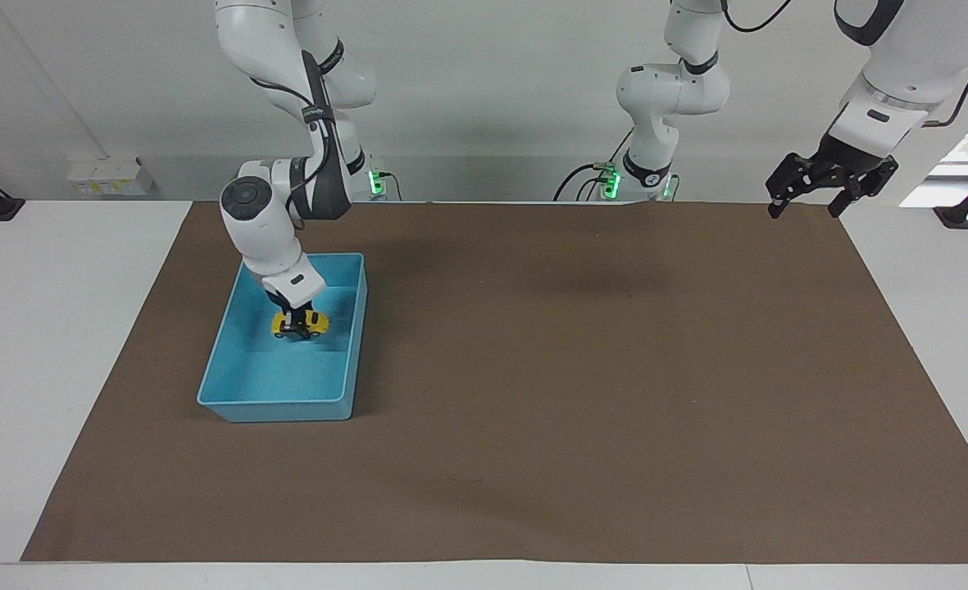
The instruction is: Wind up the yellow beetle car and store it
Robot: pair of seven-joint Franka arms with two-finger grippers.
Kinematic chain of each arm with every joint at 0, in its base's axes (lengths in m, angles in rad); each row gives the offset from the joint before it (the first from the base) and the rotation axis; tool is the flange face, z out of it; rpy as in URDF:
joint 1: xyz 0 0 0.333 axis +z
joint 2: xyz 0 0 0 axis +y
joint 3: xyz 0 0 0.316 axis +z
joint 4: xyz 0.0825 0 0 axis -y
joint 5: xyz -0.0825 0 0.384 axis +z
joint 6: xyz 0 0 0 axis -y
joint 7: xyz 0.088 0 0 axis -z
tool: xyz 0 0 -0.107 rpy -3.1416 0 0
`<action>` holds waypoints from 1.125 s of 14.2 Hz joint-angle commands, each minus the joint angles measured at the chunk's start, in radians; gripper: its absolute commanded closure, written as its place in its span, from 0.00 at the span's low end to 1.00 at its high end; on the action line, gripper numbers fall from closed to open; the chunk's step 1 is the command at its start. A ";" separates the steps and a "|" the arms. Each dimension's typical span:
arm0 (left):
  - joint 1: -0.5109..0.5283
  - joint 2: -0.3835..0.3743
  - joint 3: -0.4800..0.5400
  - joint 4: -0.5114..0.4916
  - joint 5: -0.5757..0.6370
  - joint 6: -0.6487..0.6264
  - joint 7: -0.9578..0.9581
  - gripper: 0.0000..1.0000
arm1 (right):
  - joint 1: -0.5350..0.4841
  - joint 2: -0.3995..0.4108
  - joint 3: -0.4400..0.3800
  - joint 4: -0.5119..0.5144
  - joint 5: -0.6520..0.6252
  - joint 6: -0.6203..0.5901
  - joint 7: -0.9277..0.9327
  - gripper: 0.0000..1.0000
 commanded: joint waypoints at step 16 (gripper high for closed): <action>0.014 0.009 -0.008 0.023 -0.012 -0.021 -0.005 0.00 | -0.013 0.001 0.015 0.201 0.000 -0.186 0.038 0.00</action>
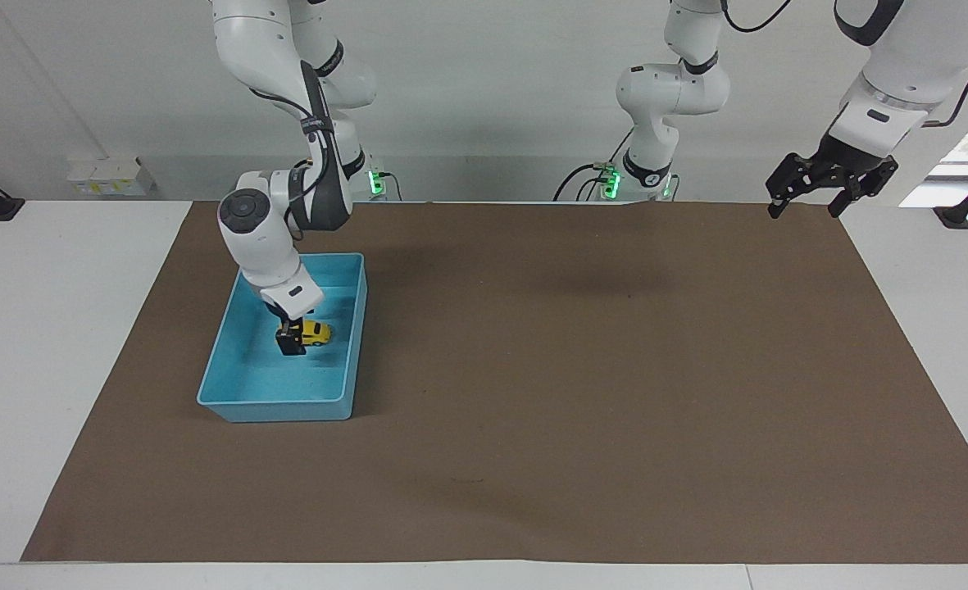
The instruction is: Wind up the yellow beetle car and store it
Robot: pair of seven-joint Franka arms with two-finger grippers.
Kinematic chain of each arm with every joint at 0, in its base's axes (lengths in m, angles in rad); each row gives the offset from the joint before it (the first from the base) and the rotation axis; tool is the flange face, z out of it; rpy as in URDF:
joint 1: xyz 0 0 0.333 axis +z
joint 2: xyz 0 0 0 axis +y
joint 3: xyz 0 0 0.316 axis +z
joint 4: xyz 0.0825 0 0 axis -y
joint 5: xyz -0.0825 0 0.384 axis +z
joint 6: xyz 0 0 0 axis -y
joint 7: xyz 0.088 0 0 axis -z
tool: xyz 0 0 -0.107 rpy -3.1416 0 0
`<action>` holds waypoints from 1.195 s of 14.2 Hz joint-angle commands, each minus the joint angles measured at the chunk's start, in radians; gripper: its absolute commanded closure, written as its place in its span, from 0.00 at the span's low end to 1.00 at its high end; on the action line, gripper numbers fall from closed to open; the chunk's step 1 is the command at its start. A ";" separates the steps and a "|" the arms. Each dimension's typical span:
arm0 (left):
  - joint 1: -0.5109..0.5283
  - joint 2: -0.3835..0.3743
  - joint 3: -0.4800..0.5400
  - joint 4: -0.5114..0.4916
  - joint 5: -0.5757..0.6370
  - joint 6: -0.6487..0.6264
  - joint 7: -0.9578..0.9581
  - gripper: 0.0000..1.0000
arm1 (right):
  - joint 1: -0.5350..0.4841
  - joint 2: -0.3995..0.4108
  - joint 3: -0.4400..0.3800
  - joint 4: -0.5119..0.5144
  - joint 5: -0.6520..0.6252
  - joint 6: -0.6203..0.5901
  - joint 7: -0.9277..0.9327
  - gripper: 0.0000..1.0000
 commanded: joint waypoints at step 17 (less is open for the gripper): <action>0.014 0.009 -0.008 0.023 -0.012 -0.021 -0.005 0.00 | -0.036 -0.132 0.023 0.409 0.111 -0.433 0.396 0.00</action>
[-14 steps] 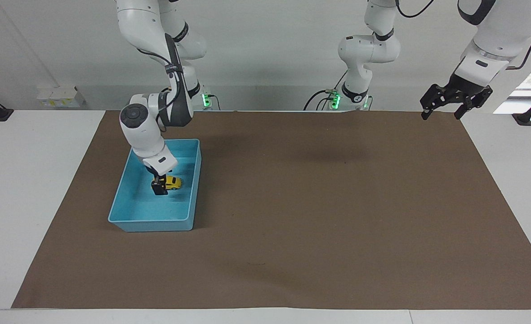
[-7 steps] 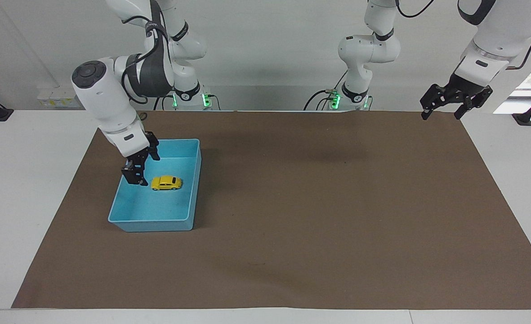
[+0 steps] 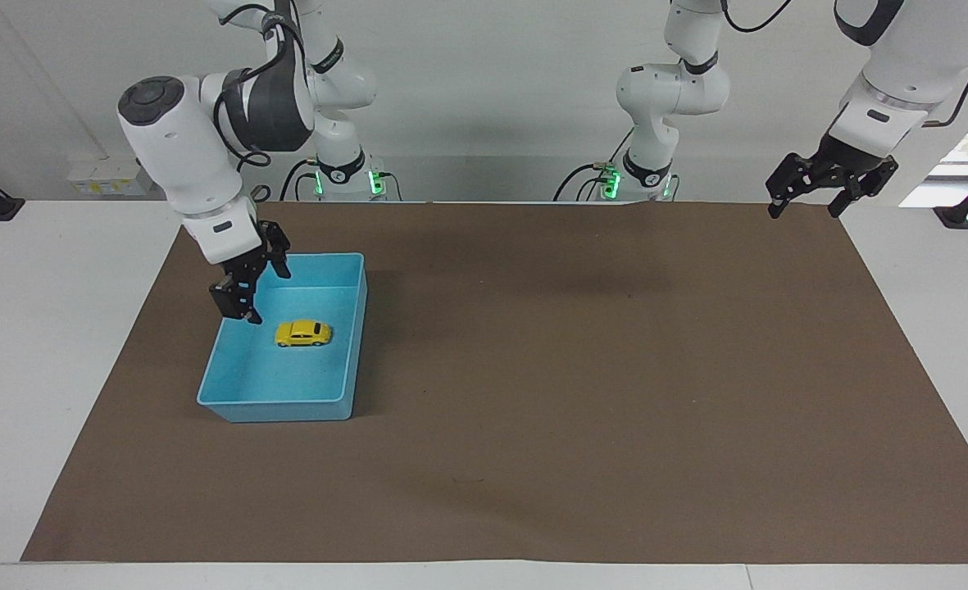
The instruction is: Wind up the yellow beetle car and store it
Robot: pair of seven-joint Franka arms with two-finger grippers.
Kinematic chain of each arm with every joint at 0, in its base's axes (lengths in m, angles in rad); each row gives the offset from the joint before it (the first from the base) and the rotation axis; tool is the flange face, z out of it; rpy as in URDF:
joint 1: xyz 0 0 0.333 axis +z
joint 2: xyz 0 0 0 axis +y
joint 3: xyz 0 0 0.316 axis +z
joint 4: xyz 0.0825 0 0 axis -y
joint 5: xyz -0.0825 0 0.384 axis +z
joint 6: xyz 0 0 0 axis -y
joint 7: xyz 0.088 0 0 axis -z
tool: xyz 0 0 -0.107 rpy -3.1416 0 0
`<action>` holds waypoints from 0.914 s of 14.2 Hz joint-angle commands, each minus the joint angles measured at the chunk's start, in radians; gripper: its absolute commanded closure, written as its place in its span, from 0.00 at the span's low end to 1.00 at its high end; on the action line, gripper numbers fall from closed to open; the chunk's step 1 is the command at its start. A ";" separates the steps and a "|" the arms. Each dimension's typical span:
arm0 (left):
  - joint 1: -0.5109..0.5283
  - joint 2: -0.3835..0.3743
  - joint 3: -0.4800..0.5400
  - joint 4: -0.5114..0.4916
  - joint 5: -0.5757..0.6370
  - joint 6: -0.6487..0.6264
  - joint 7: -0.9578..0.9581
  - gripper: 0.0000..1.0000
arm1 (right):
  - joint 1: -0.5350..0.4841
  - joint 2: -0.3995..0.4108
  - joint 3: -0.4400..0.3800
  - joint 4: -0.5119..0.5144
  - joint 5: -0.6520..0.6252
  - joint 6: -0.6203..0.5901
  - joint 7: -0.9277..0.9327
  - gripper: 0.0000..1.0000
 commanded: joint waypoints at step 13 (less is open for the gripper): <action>0.014 0.009 -0.008 0.023 -0.012 -0.021 -0.005 0.00 | -0.005 -0.017 -0.028 0.311 0.000 -0.346 0.909 0.00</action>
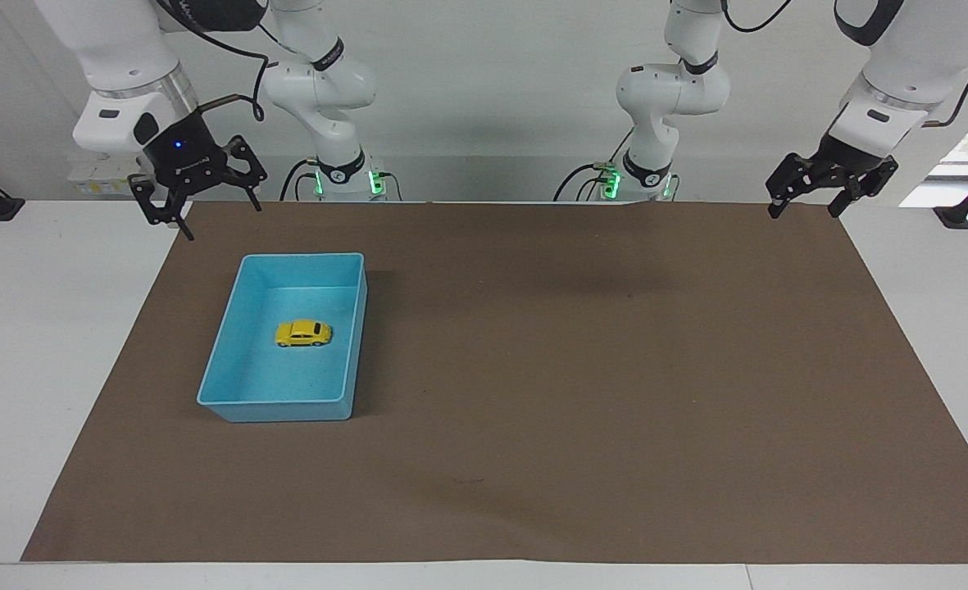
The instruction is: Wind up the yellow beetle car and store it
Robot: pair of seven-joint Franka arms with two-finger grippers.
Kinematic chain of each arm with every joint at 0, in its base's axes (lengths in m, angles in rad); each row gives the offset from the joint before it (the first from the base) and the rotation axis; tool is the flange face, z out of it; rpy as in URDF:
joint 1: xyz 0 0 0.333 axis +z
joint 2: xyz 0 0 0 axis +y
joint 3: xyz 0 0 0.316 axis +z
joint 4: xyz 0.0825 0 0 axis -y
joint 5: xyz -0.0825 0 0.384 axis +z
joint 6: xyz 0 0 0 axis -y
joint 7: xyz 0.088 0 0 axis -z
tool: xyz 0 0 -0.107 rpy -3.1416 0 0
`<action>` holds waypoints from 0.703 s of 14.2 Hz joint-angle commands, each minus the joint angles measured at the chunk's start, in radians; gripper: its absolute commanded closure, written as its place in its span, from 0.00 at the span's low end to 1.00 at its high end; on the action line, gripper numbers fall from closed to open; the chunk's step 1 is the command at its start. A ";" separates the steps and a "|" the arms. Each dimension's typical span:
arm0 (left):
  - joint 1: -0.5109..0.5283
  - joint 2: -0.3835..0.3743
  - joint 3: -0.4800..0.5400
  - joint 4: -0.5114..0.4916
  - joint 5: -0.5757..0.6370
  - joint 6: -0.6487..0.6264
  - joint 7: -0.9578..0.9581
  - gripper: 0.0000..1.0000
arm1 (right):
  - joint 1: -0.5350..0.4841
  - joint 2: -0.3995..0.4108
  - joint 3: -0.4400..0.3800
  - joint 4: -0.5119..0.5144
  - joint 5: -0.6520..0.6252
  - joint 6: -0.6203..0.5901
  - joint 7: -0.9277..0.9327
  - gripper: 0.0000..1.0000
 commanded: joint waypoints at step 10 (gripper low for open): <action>0.014 0.009 -0.008 0.023 -0.012 -0.021 -0.005 0.00 | 0.004 -0.011 0.015 0.037 -0.073 -0.123 0.482 0.00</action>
